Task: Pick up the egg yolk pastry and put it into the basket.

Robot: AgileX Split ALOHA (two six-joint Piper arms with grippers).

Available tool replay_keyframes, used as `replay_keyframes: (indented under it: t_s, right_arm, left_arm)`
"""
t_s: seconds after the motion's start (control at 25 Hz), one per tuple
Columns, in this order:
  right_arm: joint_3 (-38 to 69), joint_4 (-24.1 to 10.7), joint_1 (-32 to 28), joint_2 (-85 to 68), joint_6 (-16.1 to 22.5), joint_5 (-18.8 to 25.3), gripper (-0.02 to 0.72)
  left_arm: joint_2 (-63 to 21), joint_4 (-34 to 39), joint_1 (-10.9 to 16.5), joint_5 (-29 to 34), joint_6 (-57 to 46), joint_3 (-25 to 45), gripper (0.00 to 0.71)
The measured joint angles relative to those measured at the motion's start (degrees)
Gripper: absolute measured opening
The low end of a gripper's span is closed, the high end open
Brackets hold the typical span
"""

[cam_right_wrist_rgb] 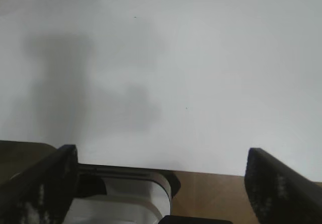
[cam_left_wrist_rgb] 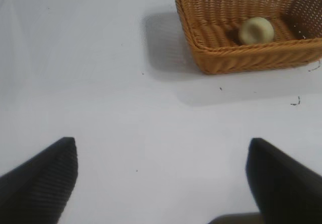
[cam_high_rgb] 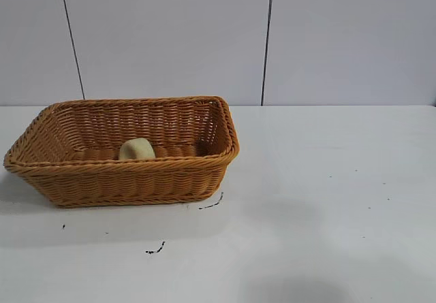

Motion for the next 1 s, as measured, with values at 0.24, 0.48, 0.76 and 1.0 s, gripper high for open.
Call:
replay_keyframes:
  t_s: [0.24,0.48,0.76,1.0]
  right_arm:
    - [5.2,0.0,0.0,-16.8,0.0,-3.7,0.647]
    - [5.2,0.0,0.0,-22.3,0.0,-4.3,0.647]
    - [5.4,0.0,0.0,-28.5,0.0,-4.3,0.647]
    - [5.4,0.1,0.0,-28.7,0.0,-4.3,0.647]
  left_arm:
    - [0.0,0.0,0.0,0.0,0.0,0.0,0.693]
    - [0.0,0.0,0.0,0.0,0.0,0.0,0.693]
    - [0.0,0.0,0.0,0.0,0.0,0.0,0.693]
    - [0.0,0.0,0.0,0.0,0.0,0.0,0.693]
